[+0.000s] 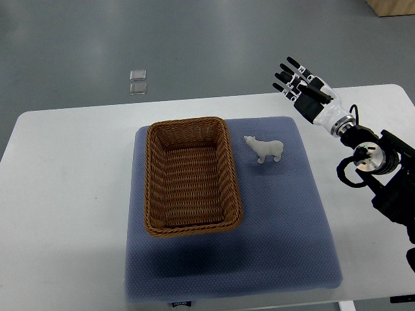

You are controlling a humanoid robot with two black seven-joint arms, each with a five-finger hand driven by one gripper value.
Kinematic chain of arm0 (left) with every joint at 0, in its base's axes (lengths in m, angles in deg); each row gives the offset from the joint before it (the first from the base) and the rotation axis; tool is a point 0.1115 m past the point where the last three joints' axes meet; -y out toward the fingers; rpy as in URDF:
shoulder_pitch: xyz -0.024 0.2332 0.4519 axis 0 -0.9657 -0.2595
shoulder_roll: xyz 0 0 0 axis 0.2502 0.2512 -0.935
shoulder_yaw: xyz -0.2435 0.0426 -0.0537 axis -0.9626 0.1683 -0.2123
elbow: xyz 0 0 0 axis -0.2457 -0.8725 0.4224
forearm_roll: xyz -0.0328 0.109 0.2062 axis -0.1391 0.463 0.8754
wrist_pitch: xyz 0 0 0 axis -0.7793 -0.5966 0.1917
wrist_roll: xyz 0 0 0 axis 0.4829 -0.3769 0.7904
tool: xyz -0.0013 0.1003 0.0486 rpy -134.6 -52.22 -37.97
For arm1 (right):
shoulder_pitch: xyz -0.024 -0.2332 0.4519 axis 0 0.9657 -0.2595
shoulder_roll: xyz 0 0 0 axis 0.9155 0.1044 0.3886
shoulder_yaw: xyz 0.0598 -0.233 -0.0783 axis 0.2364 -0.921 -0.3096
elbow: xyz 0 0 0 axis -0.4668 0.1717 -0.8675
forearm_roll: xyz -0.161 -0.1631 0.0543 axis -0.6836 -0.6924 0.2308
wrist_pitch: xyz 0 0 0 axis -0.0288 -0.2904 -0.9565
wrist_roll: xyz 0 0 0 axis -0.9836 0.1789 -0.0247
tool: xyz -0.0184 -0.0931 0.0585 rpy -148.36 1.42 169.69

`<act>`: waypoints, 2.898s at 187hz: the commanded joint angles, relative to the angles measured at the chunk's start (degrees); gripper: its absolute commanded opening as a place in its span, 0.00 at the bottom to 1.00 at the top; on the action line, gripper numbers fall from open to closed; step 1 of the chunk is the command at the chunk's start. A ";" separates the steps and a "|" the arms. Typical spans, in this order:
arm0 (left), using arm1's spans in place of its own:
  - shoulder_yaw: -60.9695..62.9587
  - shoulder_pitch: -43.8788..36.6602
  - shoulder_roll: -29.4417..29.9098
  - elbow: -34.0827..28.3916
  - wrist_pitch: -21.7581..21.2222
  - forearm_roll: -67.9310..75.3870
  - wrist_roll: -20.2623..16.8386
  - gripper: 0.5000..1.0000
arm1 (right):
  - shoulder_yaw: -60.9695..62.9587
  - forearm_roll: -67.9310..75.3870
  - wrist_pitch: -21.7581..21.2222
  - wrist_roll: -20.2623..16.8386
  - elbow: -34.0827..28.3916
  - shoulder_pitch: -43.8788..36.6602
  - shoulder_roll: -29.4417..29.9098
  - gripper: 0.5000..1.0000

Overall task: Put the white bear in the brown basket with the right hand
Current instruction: 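Raise and open the right hand above the white bear figurine, then lower the right hand onto the white bear figurine, then close the right hand fingers around the white bear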

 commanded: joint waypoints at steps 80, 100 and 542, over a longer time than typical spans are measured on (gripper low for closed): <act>0.38 0.17 0.00 0.46 0.18 0.08 0.18 1.00 | -22.95 -43.09 -3.14 -4.01 -8.17 -18.01 -12.74 0.86; 0.38 0.17 0.00 0.37 0.18 0.08 0.18 1.00 | -29.36 -46.78 -4.46 -6.30 -12.47 -22.58 -14.94 0.86; 0.02 0.08 0.00 -0.24 0.18 0.08 0.18 1.00 | -36.40 -50.56 7.49 -4.10 -9.84 -12.82 -10.28 0.00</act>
